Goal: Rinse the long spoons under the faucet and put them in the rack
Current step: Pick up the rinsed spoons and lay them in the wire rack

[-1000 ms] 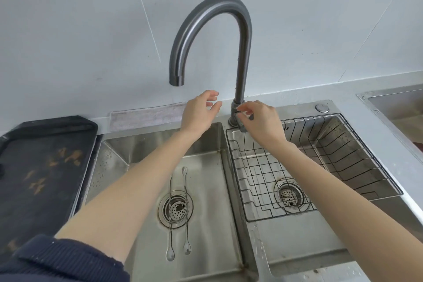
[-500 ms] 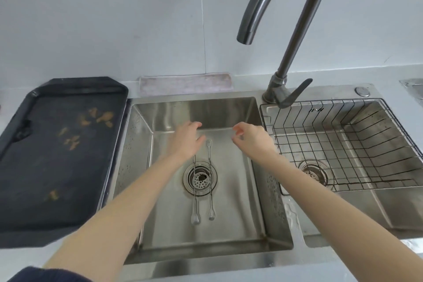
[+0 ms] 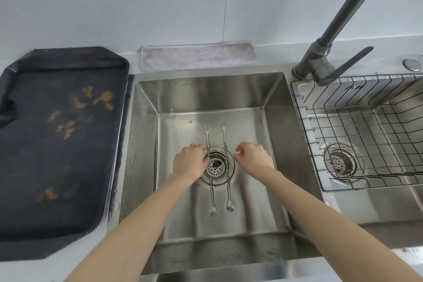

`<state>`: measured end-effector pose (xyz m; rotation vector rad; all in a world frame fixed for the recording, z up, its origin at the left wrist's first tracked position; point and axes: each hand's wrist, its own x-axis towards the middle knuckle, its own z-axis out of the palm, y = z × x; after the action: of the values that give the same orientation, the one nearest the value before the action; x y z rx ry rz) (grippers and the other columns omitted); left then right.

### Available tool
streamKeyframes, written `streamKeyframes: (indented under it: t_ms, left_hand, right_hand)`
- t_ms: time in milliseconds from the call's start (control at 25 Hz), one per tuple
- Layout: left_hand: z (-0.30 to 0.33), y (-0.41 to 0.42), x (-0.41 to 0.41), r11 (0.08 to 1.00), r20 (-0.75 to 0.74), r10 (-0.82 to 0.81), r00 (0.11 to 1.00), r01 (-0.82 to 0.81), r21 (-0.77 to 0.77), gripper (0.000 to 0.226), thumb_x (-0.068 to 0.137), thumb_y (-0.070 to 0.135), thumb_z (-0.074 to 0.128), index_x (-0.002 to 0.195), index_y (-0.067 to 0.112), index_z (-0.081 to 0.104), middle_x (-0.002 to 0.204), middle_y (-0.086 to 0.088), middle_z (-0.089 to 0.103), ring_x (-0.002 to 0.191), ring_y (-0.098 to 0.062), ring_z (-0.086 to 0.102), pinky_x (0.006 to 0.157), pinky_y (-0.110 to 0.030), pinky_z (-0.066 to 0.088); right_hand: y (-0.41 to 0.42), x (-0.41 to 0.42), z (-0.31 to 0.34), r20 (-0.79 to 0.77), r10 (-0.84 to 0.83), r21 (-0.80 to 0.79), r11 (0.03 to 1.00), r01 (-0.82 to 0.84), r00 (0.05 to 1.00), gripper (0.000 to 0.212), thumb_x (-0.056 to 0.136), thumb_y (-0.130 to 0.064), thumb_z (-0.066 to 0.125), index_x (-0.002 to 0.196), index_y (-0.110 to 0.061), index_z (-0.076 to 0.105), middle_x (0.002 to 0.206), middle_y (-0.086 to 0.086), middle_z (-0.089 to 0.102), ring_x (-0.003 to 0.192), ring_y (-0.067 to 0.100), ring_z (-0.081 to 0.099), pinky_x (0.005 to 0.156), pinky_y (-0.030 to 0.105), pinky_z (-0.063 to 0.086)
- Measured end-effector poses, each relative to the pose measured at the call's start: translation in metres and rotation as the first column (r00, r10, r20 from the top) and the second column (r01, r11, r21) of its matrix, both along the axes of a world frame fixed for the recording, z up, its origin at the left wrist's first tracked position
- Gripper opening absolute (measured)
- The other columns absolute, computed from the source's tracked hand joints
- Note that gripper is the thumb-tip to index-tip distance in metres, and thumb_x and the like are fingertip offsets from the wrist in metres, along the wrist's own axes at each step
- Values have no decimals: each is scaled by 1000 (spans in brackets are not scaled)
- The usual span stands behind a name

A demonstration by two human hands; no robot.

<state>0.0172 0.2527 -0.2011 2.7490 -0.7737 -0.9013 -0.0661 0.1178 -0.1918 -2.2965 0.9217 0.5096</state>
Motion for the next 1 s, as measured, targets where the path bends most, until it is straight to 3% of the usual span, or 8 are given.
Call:
streamKeyframes:
  t_ms: [320, 520, 760, 1000]
  left_hand:
    - [-39, -6, 2, 999, -23, 7, 1000, -6, 54, 38, 93, 33, 46, 123, 11, 53, 124, -12, 56, 118, -30, 52, 90, -40, 46]
    - [-56, -8, -6, 994, -23, 13, 1000, -10, 106, 36, 93, 37, 46, 106, 7, 59, 118, -13, 62, 111, -31, 57, 84, -38, 47]
    - [-70, -10, -9, 988, -61, 89, 994, -80, 133, 36, 93, 37, 46, 110, 9, 62, 119, -13, 64, 112, -32, 58, 86, -36, 47]
    - [-65, -10, -10, 983, -110, 180, 977, -174, 62, 31, 93, 31, 45, 106, 10, 64, 116, -13, 65, 110, -33, 58, 85, -35, 47]
  right_hand:
    - [16, 12, -49, -124, -53, 5, 999, 54, 991, 30, 88, -27, 52, 109, -8, 61, 117, 19, 62, 109, 37, 56, 90, 37, 47]
    - [24, 16, -63, -167, -63, -25, 998, 60, 984, 36, 90, -31, 50, 113, -5, 57, 121, 20, 58, 114, 38, 53, 91, 37, 46]
    - [28, 16, -72, -166, -53, -31, 998, 49, 985, 31, 91, -25, 48, 112, -4, 57, 120, 19, 60, 112, 38, 54, 88, 37, 46]
    - [27, 12, -63, -108, -71, 2, 997, 71, 992, 25, 89, -20, 46, 107, -7, 59, 114, 18, 63, 105, 37, 56, 83, 34, 47]
